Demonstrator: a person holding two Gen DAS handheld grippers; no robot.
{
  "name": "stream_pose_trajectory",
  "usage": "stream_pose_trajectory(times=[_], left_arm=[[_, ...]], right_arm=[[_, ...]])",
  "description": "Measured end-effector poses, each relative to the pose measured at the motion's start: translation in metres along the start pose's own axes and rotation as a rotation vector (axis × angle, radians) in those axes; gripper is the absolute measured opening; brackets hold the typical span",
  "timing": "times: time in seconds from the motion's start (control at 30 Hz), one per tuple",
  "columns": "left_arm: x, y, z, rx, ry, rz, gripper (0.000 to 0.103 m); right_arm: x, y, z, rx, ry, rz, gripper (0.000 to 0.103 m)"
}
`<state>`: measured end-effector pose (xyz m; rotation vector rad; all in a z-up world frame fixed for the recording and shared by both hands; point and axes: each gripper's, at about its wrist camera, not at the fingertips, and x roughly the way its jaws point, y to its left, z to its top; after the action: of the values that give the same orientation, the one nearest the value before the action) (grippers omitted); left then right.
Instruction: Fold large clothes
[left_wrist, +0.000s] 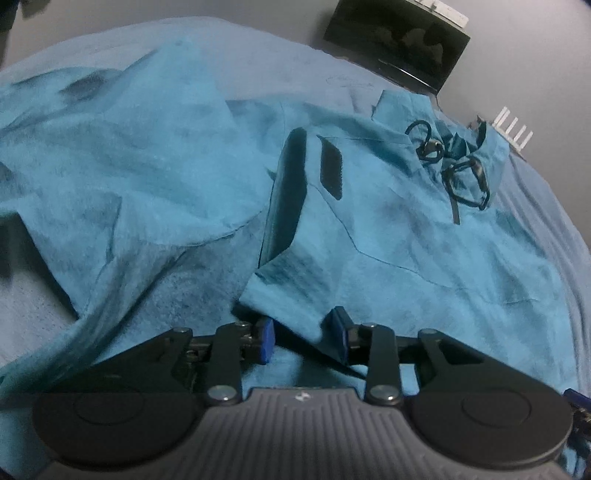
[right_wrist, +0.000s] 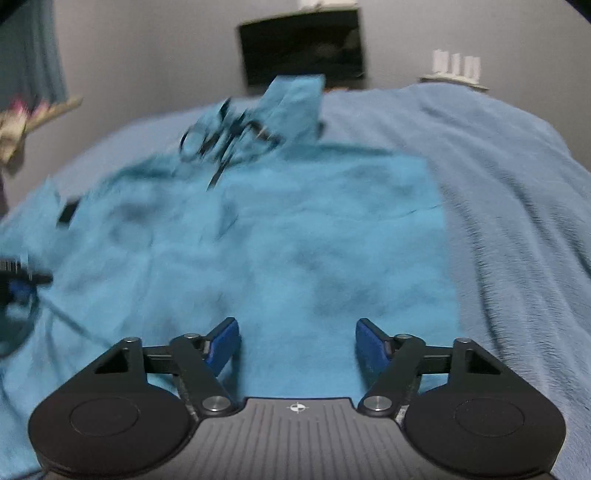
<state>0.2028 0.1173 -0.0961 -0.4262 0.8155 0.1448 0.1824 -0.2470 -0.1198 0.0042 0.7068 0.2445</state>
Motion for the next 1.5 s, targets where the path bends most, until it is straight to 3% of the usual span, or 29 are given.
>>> stream_pose_trajectory(times=[0.13, 0.3, 0.43, 0.53, 0.63, 0.73, 0.9, 1.03, 1.13, 1.23, 1.3, 1.43, 1.5], left_arm=[[0.005, -0.002, 0.001, -0.002, 0.001, 0.0, 0.032], [0.004, -0.003, 0.002, 0.001, -0.004, -0.003, 0.034], [-0.006, -0.005, 0.002, 0.016, -0.031, 0.011, 0.045], [-0.023, -0.017, 0.006, 0.104, -0.121, 0.088, 0.07], [-0.044, -0.029, 0.01, 0.217, -0.241, 0.14, 0.078], [-0.062, -0.028, 0.016, 0.243, -0.304, 0.13, 0.088], [-0.085, -0.01, 0.036, 0.263, -0.39, 0.182, 0.09], [-0.101, 0.027, 0.042, 0.173, -0.53, 0.295, 0.097], [-0.102, 0.061, 0.055, 0.056, -0.497, 0.347, 0.097], [-0.099, 0.102, 0.066, -0.135, -0.479, 0.383, 0.097], [-0.092, 0.126, 0.073, -0.209, -0.471, 0.461, 0.097], [-0.084, 0.164, 0.079, -0.239, -0.482, 0.611, 0.097], [-0.08, 0.184, 0.081, -0.258, -0.477, 0.627, 0.097]], right_arm=[[0.016, 0.016, -0.007, -0.093, 0.064, -0.059, 0.073], [0.005, 0.019, -0.004, -0.097, 0.026, -0.082, 0.076], [-0.007, 0.015, -0.001, -0.074, -0.028, -0.08, 0.083], [-0.01, 0.011, 0.001, -0.067, -0.049, -0.077, 0.085], [-0.013, 0.01, 0.004, -0.07, -0.077, -0.076, 0.092], [-0.021, 0.012, 0.007, -0.076, -0.145, -0.09, 0.101], [-0.038, 0.01, 0.014, -0.033, -0.284, -0.151, 0.103], [-0.051, 0.001, 0.018, 0.069, -0.367, -0.167, 0.103], [-0.056, -0.004, 0.02, 0.123, -0.39, -0.133, 0.103], [-0.056, -0.006, 0.02, 0.155, -0.359, -0.098, 0.103], [-0.055, -0.004, 0.021, 0.159, -0.343, -0.06, 0.103], [-0.06, 0.004, 0.021, 0.144, -0.344, -0.013, 0.103], [-0.06, 0.007, 0.021, 0.151, -0.336, 0.015, 0.103]])
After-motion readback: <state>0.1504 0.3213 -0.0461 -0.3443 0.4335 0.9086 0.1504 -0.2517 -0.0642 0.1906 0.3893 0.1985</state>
